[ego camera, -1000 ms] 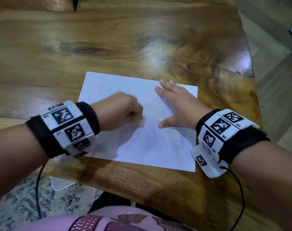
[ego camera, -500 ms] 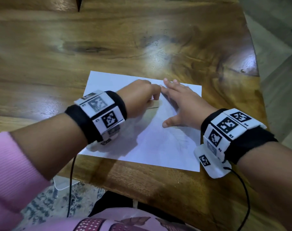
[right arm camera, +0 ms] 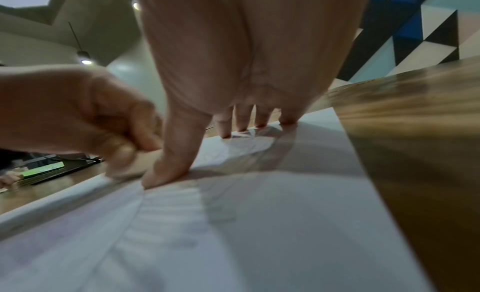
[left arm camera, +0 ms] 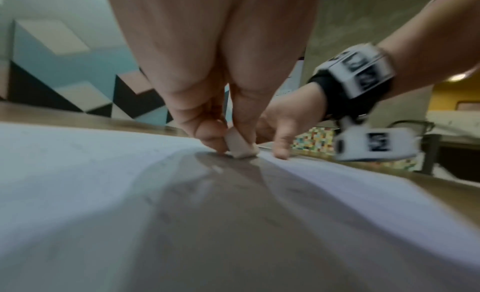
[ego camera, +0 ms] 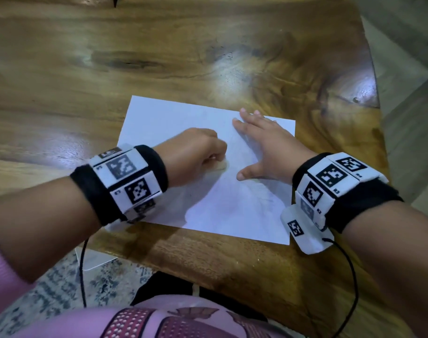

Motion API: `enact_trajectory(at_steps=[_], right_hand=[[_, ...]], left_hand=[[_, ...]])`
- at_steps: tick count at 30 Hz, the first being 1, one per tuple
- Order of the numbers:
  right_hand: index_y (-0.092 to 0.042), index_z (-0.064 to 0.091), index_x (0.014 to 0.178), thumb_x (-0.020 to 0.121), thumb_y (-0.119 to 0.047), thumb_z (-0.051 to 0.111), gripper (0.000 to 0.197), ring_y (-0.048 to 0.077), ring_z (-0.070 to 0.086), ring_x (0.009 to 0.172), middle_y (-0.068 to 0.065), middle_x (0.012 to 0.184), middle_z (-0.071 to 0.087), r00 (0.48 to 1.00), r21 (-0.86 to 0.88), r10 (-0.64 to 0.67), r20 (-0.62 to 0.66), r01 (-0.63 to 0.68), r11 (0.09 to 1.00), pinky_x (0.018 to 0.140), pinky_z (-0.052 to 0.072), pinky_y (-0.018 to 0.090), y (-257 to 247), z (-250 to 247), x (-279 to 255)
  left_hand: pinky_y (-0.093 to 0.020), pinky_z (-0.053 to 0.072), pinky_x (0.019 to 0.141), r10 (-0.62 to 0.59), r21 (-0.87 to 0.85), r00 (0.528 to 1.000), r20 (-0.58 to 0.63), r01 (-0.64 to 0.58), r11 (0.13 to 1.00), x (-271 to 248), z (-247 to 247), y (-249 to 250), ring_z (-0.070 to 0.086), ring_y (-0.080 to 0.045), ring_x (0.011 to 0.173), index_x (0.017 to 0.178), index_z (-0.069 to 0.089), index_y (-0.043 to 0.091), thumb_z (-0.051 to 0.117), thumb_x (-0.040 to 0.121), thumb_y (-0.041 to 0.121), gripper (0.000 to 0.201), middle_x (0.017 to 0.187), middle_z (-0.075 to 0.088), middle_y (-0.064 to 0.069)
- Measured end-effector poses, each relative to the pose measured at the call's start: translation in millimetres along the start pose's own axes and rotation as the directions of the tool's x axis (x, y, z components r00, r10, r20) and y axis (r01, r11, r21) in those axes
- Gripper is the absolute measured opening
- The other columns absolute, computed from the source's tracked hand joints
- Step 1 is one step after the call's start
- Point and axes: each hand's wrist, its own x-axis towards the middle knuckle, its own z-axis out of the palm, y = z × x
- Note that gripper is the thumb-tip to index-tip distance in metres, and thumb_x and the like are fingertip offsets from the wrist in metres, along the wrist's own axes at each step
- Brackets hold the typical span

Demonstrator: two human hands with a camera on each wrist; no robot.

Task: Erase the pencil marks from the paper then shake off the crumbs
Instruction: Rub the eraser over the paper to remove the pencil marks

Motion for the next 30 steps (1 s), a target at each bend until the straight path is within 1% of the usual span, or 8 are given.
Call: enact_trajectory(at_steps=[5,9,11,14,17,23,27,30], right_hand=[[-0.024,0.008,0.15,0.068,-0.042,0.078,0.108,0.014,-0.008,0.146,-0.006,0.159,-0.008,1.0,-0.013,-0.008,-0.004,0.008,1.0,0.119,0.002,0.032,2,1,1],[-0.024,0.009,0.15,0.067,-0.043,0.078,0.109,0.014,-0.008,0.146,-0.006,0.159,-0.007,1.0,-0.004,-0.013,-0.009,0.013,1.0,0.119,0.001,0.031,3,3,1],[-0.024,0.009,0.15,0.068,-0.043,0.078,0.109,0.014,-0.008,0.146,-0.006,0.159,-0.007,1.0,0.002,-0.014,-0.011,0.014,1.0,0.118,0.0,0.03,3,2,1],[-0.024,0.008,0.15,0.069,-0.042,0.077,0.108,0.014,-0.008,0.146,-0.006,0.159,-0.008,1.0,-0.005,-0.015,-0.004,0.015,1.0,0.118,-0.001,0.029,2,1,1],[-0.025,0.008,0.15,0.069,-0.042,0.077,0.108,0.013,-0.009,0.146,-0.007,0.158,-0.008,1.0,-0.005,-0.014,-0.005,0.014,1.0,0.118,0.0,0.029,2,0,0],[-0.023,0.007,0.15,0.069,-0.043,0.077,0.108,0.015,-0.008,0.146,-0.005,0.159,-0.008,1.0,-0.017,-0.02,-0.002,0.02,1.0,0.119,0.0,0.031,3,1,2],[-0.024,0.007,0.15,0.069,-0.043,0.077,0.108,0.014,-0.008,0.146,-0.006,0.159,-0.008,1.0,-0.013,-0.016,-0.001,0.016,1.0,0.118,0.0,0.03,3,1,1],[-0.024,0.007,0.15,0.069,-0.043,0.076,0.108,0.015,-0.008,0.146,-0.005,0.159,-0.008,1.0,-0.018,-0.019,0.0,0.019,1.0,0.119,0.0,0.031,2,2,2]], left_hand=[[-0.034,0.044,0.065,0.106,-0.066,0.967,0.231,-0.093,0.993,-31,7,7,0.053,-0.019,0.069,0.069,0.058,0.016,0.058,0.084,0.021,0.015,0.074,0.053,0.0],[-0.028,0.039,0.072,-0.068,0.0,0.998,0.0,0.068,0.998,11,-8,-1,0.051,-0.021,0.077,0.088,0.066,0.012,0.055,0.083,0.017,0.014,0.085,0.06,-0.009],[-0.03,0.039,0.072,-0.117,0.01,0.993,-0.017,0.118,0.993,20,-9,-3,0.054,-0.027,0.081,0.089,0.065,0.009,0.054,0.082,0.01,0.014,0.086,0.06,-0.011],[-0.028,0.034,0.063,0.06,-0.039,0.994,0.093,-0.056,0.998,-10,1,4,0.05,-0.024,0.067,0.069,0.06,0.012,0.048,0.082,0.025,0.022,0.071,0.051,-0.003],[-0.029,0.04,0.064,0.13,-0.06,0.962,0.239,-0.119,0.991,-32,9,10,0.052,-0.018,0.067,0.072,0.061,0.014,0.048,0.085,0.031,0.025,0.073,0.052,0.001],[-0.026,0.034,0.066,-0.062,0.003,0.997,-0.039,0.062,0.998,10,-6,-4,0.055,-0.028,0.075,0.079,0.064,0.009,0.056,0.081,0.013,0.01,0.075,0.048,-0.002],[-0.028,0.039,0.061,0.109,-0.097,0.98,0.165,-0.094,0.991,-32,6,10,0.051,-0.02,0.065,0.067,0.059,0.016,0.051,0.084,0.031,0.025,0.071,0.052,-0.001],[-0.03,0.043,0.064,0.123,-0.087,0.966,0.228,-0.105,0.991,-33,6,10,0.055,-0.02,0.069,0.075,0.064,0.015,0.052,0.085,0.027,0.019,0.075,0.055,-0.001]])
